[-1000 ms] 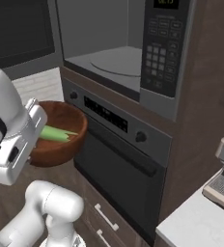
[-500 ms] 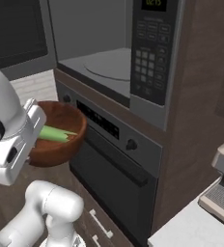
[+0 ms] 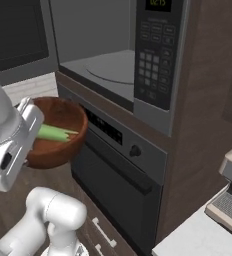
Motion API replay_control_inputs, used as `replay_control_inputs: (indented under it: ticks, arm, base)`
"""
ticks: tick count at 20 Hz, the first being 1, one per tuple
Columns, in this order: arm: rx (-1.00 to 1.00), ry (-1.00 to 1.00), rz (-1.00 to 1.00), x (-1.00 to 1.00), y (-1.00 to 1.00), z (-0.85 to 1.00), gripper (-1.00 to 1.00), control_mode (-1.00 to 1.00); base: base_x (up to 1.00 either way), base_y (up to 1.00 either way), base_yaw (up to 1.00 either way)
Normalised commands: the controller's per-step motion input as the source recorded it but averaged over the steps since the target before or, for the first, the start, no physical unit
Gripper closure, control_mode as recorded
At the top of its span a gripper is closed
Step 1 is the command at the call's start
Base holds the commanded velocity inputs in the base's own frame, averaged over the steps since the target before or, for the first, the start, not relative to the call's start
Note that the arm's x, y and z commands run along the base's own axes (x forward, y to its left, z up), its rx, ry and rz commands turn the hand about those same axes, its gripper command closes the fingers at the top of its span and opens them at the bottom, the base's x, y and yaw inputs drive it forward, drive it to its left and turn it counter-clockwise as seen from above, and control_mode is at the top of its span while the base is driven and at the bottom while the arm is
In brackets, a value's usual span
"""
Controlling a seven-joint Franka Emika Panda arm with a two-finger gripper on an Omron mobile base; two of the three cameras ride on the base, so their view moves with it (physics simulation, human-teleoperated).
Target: Pick the corn from the sink and place it in the bowl. Then pick the bowl and place it in the microwave. Then close the microwave door and press the start button.
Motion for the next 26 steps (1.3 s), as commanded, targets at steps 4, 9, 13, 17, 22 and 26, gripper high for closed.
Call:
replay_control_inputs:
  ticks: [4, 9, 13, 17, 22, 26]
  arm:
    - [-0.01, -0.08, -0.11, -0.21, 0.01, 0.59, 1.0, -1.0]
    - [-0.02, 0.0, -0.13, -0.01, 0.02, 0.72, 1.0, -1.0]
    - [-0.03, -0.11, -0.14, 0.07, 0.0, 0.51, 1.0, -1.0]
    - [-0.01, -0.08, -0.11, 0.33, 0.0, 0.24, 1.0, -1.0]
    - [0.0, -0.09, -0.09, 0.51, 0.0, 0.07, 1.0, -1.0]
    - [0.0, -0.22, -0.08, 0.41, 0.0, 0.02, 1.0, -1.0]
  base:
    - [0.0, 0.0, 0.0]
    - [0.0, 0.0, 0.0]
    - [0.0, 0.0, 0.0]
    - [0.0, 0.0, 0.0]
    - [0.0, 0.0, 0.0]
    - [0.0, 0.0, 0.0]
